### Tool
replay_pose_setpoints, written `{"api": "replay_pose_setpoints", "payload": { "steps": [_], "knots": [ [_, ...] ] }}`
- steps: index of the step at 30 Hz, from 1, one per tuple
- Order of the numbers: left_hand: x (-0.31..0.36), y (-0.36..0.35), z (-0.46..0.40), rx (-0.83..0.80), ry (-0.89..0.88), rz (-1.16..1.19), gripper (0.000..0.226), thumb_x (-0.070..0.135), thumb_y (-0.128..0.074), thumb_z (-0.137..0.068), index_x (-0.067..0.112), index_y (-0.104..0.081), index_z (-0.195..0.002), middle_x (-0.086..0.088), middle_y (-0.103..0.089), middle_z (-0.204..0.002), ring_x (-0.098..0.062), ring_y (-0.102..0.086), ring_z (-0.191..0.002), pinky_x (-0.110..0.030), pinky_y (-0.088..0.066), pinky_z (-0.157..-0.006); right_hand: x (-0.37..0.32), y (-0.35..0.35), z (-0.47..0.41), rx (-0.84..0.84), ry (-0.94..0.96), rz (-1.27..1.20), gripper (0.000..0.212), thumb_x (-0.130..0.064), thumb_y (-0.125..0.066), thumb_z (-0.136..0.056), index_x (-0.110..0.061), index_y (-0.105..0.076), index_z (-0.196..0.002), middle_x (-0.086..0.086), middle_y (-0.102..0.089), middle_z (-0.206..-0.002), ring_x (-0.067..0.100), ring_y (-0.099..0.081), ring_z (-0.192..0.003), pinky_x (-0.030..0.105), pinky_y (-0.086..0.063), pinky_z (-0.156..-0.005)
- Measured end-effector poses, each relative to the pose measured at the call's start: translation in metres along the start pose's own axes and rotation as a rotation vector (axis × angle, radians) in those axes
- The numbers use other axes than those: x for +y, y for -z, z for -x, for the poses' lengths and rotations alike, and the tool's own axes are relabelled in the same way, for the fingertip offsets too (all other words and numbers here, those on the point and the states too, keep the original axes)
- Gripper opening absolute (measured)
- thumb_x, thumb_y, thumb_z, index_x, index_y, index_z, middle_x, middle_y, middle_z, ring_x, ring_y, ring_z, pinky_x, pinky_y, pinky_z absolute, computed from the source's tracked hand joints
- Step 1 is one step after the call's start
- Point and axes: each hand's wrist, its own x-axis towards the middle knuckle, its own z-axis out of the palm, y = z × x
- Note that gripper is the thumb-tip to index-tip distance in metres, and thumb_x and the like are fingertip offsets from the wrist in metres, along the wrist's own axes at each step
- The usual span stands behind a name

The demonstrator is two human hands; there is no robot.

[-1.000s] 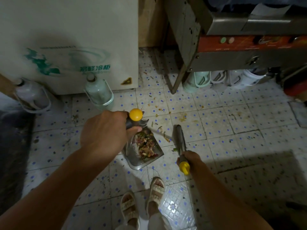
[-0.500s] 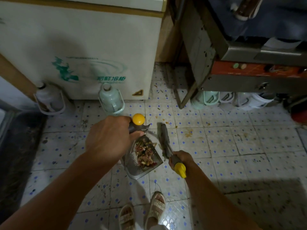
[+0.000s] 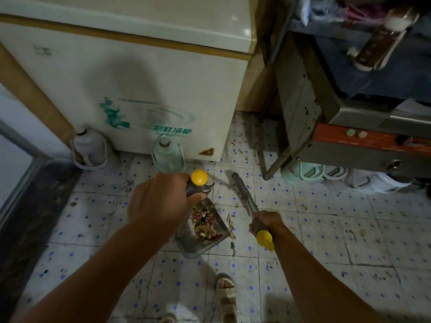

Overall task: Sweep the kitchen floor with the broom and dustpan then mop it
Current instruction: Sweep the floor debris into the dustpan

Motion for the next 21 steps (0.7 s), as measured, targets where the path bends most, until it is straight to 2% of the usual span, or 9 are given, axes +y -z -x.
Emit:
{"api": "replay_pose_setpoints", "payload": {
  "steps": [3, 5, 6, 7, 9, 13, 16, 19, 21],
  "knots": [
    [0.02, -0.009, -0.022, 0.0, 0.042, -0.017, 0.038, 0.062, -0.049, -0.084, 0.028, -0.062, -0.095, 0.009, -0.056, -0.072, -0.012, -0.055, -0.071, -0.025, -0.039, -0.064, -0.026, 0.008, -0.028, -0.003, 0.071, 0.093, 0.023, 0.003, -0.06, -0.089, 0.02, -0.055, -0.104, 0.022, -0.054, -0.075, 0.033, -0.052, -0.066, 0.044, -0.046, -0.07],
    [0.032, -0.017, -0.038, -0.006, 0.087, -0.071, 0.038, 0.062, -0.046, -0.085, 0.031, -0.062, -0.101, 0.011, -0.049, -0.07, -0.01, -0.051, -0.068, -0.024, -0.039, -0.066, -0.043, 0.013, -0.048, -0.024, 0.15, 0.182, 0.034, -0.001, -0.058, -0.092, 0.014, -0.053, -0.122, 0.027, -0.058, -0.084, 0.039, -0.056, -0.076, 0.047, -0.049, -0.075],
    [0.038, -0.021, -0.046, -0.013, 0.107, -0.085, 0.038, 0.062, -0.045, -0.086, 0.032, -0.061, -0.101, 0.013, -0.047, -0.068, -0.009, -0.05, -0.066, -0.023, -0.039, -0.066, -0.054, 0.015, -0.057, -0.056, 0.166, 0.208, 0.035, 0.0, -0.055, -0.093, 0.013, -0.051, -0.125, 0.027, -0.056, -0.082, 0.039, -0.054, -0.073, 0.046, -0.048, -0.071],
    [0.043, -0.025, -0.055, -0.018, 0.128, -0.093, 0.038, 0.063, -0.045, -0.085, 0.032, -0.061, -0.101, 0.014, -0.045, -0.065, -0.007, -0.049, -0.064, -0.023, -0.038, -0.065, -0.065, 0.017, -0.065, -0.079, 0.178, 0.238, 0.034, 0.0, -0.053, -0.094, 0.014, -0.05, -0.125, 0.029, -0.055, -0.081, 0.039, -0.053, -0.07, 0.045, -0.047, -0.067],
    [0.053, -0.03, -0.07, -0.04, 0.17, -0.114, 0.038, 0.063, -0.044, -0.086, 0.033, -0.06, -0.101, 0.015, -0.039, -0.061, -0.003, -0.043, -0.059, -0.021, -0.035, -0.062, -0.084, 0.019, -0.087, -0.089, 0.18, 0.307, 0.035, -0.004, -0.054, -0.094, 0.017, -0.052, -0.123, 0.035, -0.059, -0.095, 0.04, -0.059, -0.08, 0.045, -0.049, -0.074],
    [0.066, -0.037, -0.088, -0.036, 0.245, -0.12, 0.036, 0.062, -0.045, -0.086, 0.033, -0.06, -0.102, 0.015, -0.036, -0.059, -0.002, -0.037, -0.056, -0.022, -0.03, -0.058, -0.109, 0.016, -0.118, -0.143, 0.133, 0.429, 0.038, -0.013, -0.058, -0.091, 0.005, -0.056, -0.124, 0.024, -0.061, -0.122, 0.033, -0.063, -0.099, 0.031, -0.049, -0.075],
    [0.072, -0.044, -0.093, -0.032, 0.286, -0.109, 0.036, 0.062, -0.046, -0.086, 0.032, -0.061, -0.098, 0.015, -0.037, -0.059, -0.006, -0.041, -0.059, -0.024, -0.033, -0.06, -0.107, 0.011, -0.13, -0.147, 0.104, 0.526, 0.04, -0.012, -0.057, -0.09, 0.004, -0.054, -0.127, 0.022, -0.058, -0.126, 0.035, -0.059, -0.114, 0.035, -0.052, -0.083],
    [0.075, -0.047, -0.093, -0.041, 0.297, -0.11, 0.036, 0.062, -0.046, -0.086, 0.031, -0.06, -0.097, 0.014, -0.036, -0.06, -0.01, -0.045, -0.066, -0.024, -0.035, -0.064, -0.092, 0.007, -0.119, -0.179, 0.09, 0.622, 0.039, -0.01, -0.05, -0.095, 0.005, -0.051, -0.131, 0.021, -0.055, -0.131, 0.034, -0.055, -0.12, 0.036, -0.051, -0.094],
    [0.075, -0.047, -0.088, -0.046, 0.3, -0.119, 0.037, 0.062, -0.045, -0.087, 0.031, -0.059, -0.1, 0.014, -0.035, -0.06, -0.008, -0.043, -0.066, -0.024, -0.033, -0.064, -0.082, 0.005, -0.109, -0.193, 0.079, 0.638, 0.038, -0.009, -0.048, -0.095, 0.005, -0.051, -0.13, 0.022, -0.055, -0.131, 0.034, -0.055, -0.12, 0.037, -0.049, -0.095]
  ]
}}
